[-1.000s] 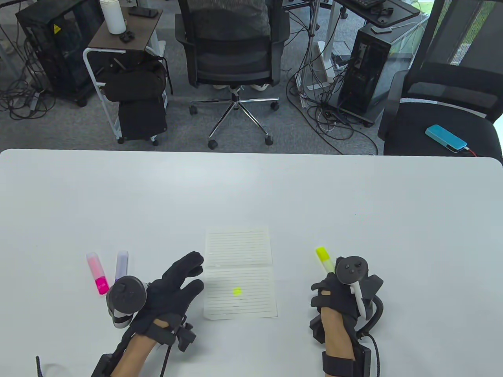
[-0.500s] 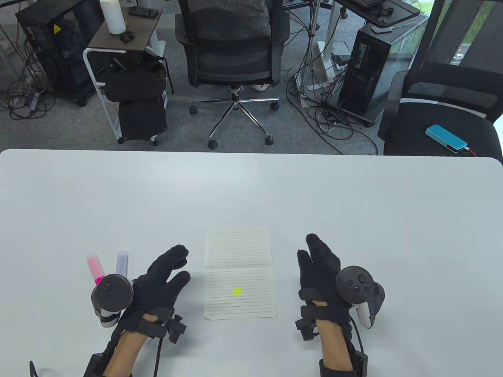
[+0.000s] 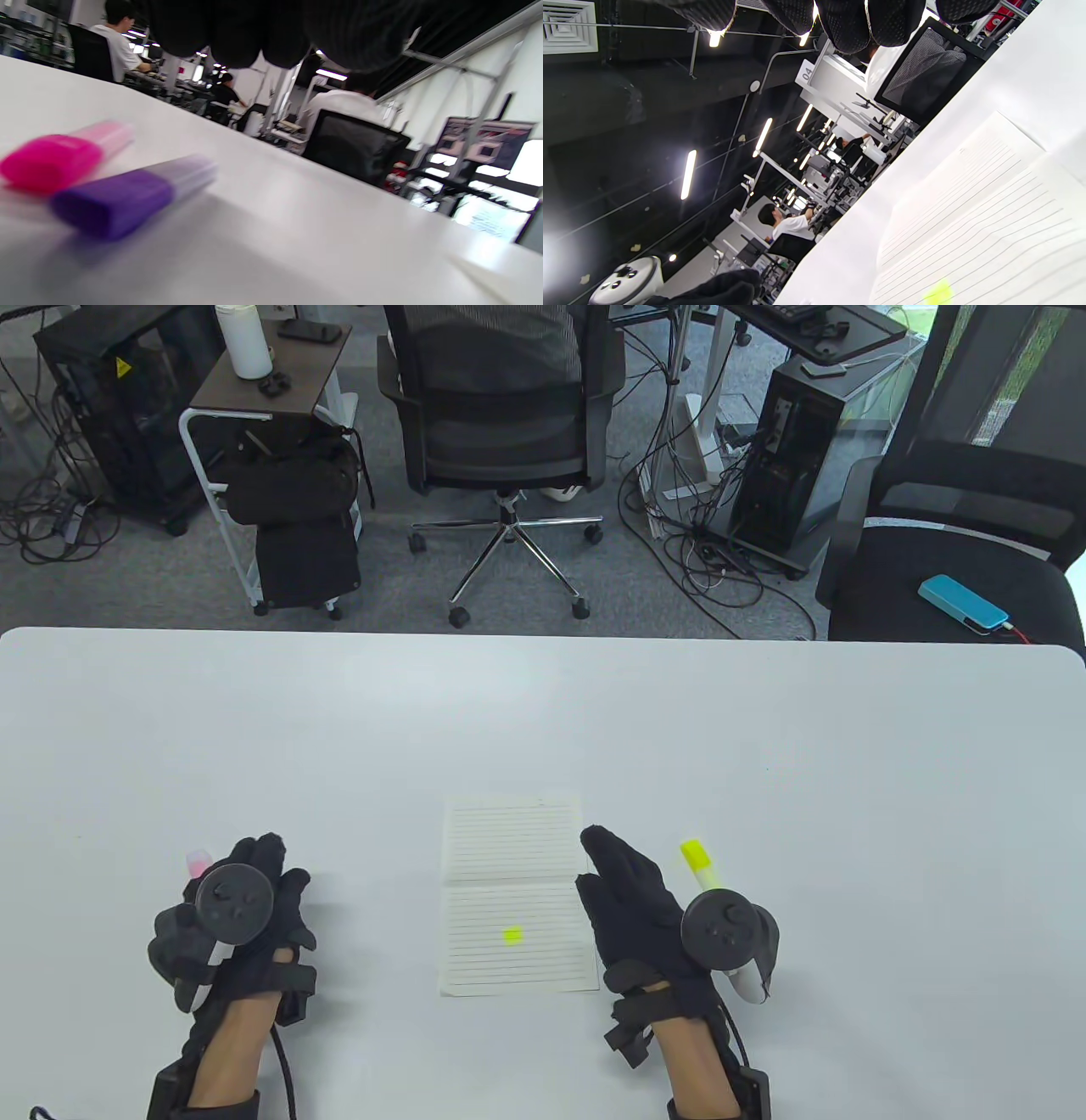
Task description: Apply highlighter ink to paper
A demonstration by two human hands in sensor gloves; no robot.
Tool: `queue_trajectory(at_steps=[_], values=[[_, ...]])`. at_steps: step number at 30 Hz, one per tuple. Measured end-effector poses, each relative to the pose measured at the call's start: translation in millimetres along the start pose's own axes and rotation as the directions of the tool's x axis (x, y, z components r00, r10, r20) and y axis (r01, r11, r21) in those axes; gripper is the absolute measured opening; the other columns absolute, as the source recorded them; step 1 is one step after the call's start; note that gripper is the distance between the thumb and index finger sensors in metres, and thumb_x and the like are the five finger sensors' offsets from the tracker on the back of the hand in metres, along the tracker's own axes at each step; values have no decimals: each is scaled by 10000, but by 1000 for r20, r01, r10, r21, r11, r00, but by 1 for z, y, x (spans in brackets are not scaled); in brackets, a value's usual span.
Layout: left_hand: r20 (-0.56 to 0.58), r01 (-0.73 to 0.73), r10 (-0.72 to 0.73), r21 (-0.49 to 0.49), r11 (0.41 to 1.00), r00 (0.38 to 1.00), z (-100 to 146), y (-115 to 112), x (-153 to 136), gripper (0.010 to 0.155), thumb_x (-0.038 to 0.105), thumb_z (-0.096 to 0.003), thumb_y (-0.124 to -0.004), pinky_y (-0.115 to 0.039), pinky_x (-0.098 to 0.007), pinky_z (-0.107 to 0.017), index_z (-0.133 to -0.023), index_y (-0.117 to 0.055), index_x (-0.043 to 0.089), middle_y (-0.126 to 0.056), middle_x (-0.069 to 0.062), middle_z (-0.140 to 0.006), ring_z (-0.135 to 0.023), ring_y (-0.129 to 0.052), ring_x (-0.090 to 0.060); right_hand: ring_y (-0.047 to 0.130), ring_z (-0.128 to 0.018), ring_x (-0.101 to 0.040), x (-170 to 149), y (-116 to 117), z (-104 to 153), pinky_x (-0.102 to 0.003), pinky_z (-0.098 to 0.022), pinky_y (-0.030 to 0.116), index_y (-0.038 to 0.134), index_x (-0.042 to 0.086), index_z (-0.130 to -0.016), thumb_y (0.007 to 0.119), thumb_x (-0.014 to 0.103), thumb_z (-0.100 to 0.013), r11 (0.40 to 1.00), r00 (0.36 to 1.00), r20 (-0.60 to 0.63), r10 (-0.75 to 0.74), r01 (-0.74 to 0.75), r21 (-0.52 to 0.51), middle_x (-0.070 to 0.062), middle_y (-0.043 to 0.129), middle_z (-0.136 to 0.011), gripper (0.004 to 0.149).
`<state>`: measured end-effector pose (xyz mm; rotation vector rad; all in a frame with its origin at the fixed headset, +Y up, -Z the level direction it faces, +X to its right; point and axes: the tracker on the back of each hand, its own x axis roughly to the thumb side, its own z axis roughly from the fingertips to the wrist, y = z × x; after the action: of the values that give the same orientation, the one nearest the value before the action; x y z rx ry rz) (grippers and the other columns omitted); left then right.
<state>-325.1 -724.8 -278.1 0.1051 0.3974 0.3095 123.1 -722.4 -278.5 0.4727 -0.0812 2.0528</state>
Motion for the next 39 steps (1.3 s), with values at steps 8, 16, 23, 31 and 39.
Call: queue_trajectory(at_steps=[8, 16, 23, 31, 39], values=[[-185, 99, -145, -235, 967, 972, -12, -24, -14, 718, 498, -448, -818, -213, -702, -714, -1044, -632, 144, -322, -164, -1156, -1049, -246, -492, 450, -1062, -534, -1, 5, -1, -727, -707, 428, 433, 200, -1180, 576, 510, -680, 999, 1000, -23, 5, -4, 34, -172, 477, -1223, 605], [-178, 159, -211, -271, 950, 961, -14, -34, -7, 748, 492, -445, -831, -185, -704, -711, -1056, -600, 127, -298, -165, -1158, -1053, -194, -496, 453, -1059, -535, -1, 9, -2, -728, -705, 425, 445, 192, -1176, 574, 506, -682, 999, 1000, -28, 13, -12, 52, -177, 485, -1218, 600], [-151, 244, -297, -293, 925, 943, -17, -37, -1, 627, 478, -436, -858, -193, -700, -721, -967, -767, 156, -334, -157, -1162, -1059, -221, -487, 457, -1056, -535, -1, 10, -3, -730, -703, 425, 447, 186, -1175, 574, 504, -683, 998, 999, -38, 15, -12, 61, -184, 488, -1215, 600], [-125, 325, -373, -292, 900, 919, -21, -43, 5, 556, 434, -439, -873, -185, -703, -717, -888, -799, 115, -347, -169, -1148, -1056, -187, -485, 459, -1054, -536, -1, 13, -3, -732, -703, 417, 451, 182, -1174, 574, 503, -683, 997, 999, -43, 23, -19, 80, -186, 492, -1212, 599], [63, 189, -193, 66, 980, 979, 13, -4, 36, 539, 449, -427, -861, -255, -696, -724, -887, -762, 186, -439, -140, -1136, -1059, -290, -466, 455, -1059, -532, 1, 17, -4, -732, -706, 416, 436, 191, -1177, 581, 507, -682, 995, 999, -31, 27, -24, 95, -185, 483, -1215, 605]])
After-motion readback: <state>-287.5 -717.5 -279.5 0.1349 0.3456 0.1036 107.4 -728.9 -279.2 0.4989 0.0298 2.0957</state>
